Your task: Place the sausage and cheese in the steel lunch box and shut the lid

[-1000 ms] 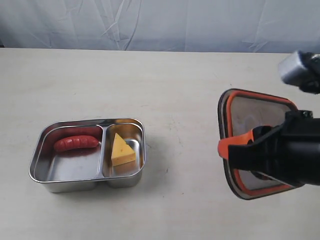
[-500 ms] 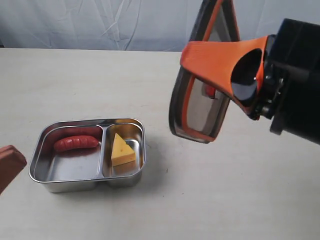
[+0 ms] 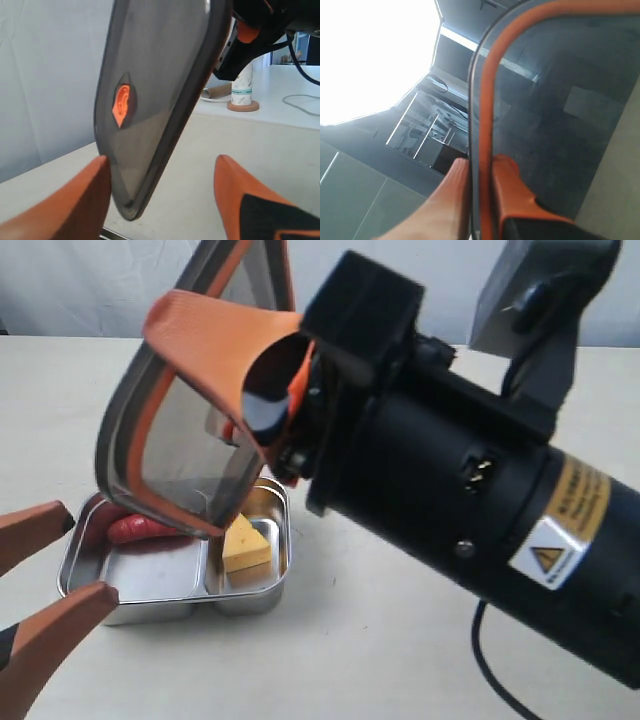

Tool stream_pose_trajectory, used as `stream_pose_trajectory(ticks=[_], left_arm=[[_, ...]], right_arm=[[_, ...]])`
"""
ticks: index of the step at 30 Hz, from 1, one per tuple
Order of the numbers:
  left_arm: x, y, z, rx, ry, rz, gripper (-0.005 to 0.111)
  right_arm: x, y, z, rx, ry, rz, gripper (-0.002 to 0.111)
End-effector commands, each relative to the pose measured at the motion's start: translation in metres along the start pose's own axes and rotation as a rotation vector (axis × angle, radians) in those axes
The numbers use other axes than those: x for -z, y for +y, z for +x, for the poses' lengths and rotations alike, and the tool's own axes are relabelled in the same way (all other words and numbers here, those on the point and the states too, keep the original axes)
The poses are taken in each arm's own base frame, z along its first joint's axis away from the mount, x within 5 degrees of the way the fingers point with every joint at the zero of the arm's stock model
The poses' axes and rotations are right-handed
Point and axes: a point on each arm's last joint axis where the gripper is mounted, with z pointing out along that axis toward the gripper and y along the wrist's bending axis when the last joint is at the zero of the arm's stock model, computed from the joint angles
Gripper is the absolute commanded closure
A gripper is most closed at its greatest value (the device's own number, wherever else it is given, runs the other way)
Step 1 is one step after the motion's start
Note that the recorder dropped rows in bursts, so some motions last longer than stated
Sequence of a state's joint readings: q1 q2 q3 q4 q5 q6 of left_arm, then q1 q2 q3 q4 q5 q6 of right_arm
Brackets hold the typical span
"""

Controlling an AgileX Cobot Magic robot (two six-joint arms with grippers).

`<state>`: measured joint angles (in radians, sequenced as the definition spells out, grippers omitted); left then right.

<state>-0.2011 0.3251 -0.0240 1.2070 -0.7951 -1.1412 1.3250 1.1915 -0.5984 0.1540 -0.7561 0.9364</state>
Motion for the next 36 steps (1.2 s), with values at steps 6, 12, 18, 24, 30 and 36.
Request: stream_pose_trajectory(ticks=[6,12,18,24,30,36], left_arm=[[-0.006,0.001,-0.003,-0.030,0.005,0.049,0.050],[-0.007,0.006,-0.005,-0.088,-0.014,-0.004,0.052],[-0.007,0.009,-0.005,-0.109,-0.014,-0.036,0.053],[-0.006,0.016,-0.008,-0.143,-0.040,-0.110,0.073],[-0.006,0.015,-0.008,-0.161,-0.042,-0.104,0.106],[-0.006,0.016,-0.007,-0.160,-0.030,-0.118,0.106]], right_arm=[[-0.038,0.014,0.007,-0.004,0.040,-0.115,0.109],[-0.046,0.014,0.014,-0.062,0.098,-0.135,0.109],[-0.047,0.012,0.017,-0.075,0.127,-0.122,0.109],[-0.045,0.014,0.022,-0.117,0.186,-0.140,0.109],[-0.044,0.016,0.027,-0.077,0.243,-0.164,0.109],[-0.043,0.010,0.031,-0.041,0.284,-0.093,0.109]])
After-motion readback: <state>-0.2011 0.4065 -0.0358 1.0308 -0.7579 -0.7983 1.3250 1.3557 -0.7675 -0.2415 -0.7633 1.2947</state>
